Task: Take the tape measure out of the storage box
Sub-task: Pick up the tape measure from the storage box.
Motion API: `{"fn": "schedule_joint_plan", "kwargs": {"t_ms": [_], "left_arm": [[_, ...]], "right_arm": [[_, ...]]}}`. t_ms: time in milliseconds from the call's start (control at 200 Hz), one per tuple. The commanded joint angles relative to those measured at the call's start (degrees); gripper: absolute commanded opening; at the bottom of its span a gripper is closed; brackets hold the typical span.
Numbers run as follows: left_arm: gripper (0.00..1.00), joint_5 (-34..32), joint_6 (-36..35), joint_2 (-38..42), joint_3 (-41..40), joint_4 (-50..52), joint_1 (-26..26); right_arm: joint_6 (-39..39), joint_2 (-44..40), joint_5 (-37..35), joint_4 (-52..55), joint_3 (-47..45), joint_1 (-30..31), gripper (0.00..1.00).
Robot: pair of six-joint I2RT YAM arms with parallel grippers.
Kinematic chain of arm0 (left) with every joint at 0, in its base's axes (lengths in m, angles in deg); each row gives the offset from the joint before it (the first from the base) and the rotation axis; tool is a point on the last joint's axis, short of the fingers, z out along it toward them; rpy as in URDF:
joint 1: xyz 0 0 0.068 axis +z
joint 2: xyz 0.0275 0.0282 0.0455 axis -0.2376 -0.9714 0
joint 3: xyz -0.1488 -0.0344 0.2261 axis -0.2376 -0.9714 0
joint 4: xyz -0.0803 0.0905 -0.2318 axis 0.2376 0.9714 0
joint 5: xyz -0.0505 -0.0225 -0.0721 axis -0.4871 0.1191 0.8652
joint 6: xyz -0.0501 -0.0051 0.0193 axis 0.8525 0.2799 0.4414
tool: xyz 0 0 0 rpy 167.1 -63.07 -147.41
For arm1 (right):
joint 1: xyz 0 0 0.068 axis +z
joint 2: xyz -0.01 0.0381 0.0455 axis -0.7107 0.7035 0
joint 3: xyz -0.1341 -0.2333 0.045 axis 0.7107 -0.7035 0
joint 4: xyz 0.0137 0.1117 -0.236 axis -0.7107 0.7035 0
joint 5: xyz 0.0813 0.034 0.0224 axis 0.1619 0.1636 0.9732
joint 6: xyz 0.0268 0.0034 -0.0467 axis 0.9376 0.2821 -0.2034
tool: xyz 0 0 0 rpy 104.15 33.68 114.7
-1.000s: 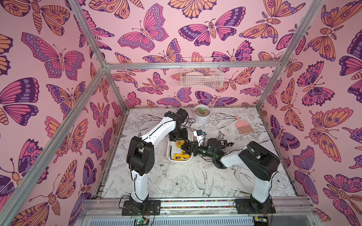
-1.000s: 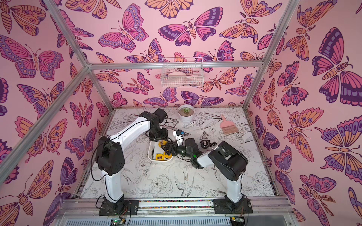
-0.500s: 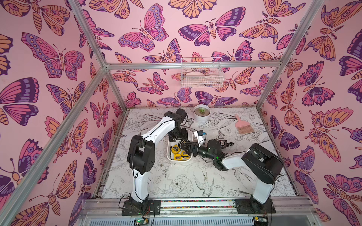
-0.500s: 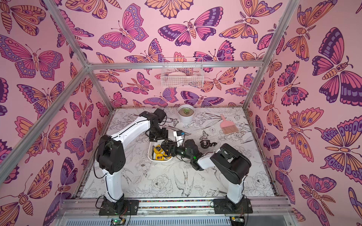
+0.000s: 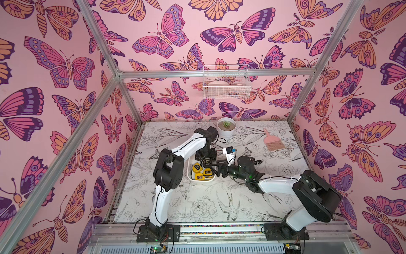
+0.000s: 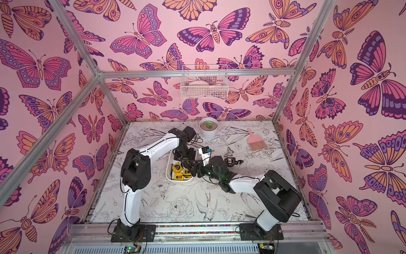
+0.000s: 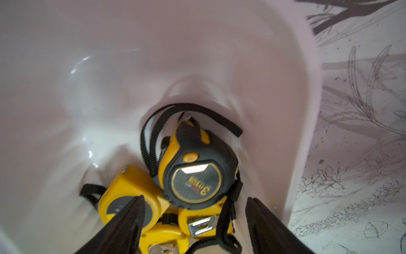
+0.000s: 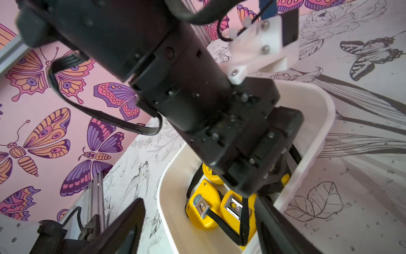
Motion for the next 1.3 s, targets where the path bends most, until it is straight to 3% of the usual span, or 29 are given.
{"fn": "schedule_joint_plan", "kwargs": {"t_ms": [0,406,661,941,1127,1292], "left_arm": [[0.79,0.7,-1.0,-2.6,1.4,0.9,0.1],[0.82,-1.1,-1.8,-7.4,2.4,0.9,-0.5],[0.54,-1.8,-1.2,-7.8,1.5,0.9,0.1],[0.42,-0.5,-1.0,-0.9,2.6,1.2,0.7],[0.4,2.4,1.3,3.5,2.1,1.8,1.7],[0.4,6.5,4.1,5.9,1.6,1.7,2.8]], "right_arm": [[-1.6,-3.4,-2.3,2.3,-1.2,-0.5,0.83],[-3.0,-6.5,-2.2,4.9,-2.6,-2.4,0.84],[-3.5,-5.5,0.7,4.4,-2.5,-2.7,0.84],[-2.8,-3.9,1.1,2.9,-3.4,-2.7,0.84],[-2.1,-1.3,2.0,0.2,-3.3,-2.6,0.84],[2.6,3.4,-2.5,-7.4,-4.9,-2.6,0.84]]}}
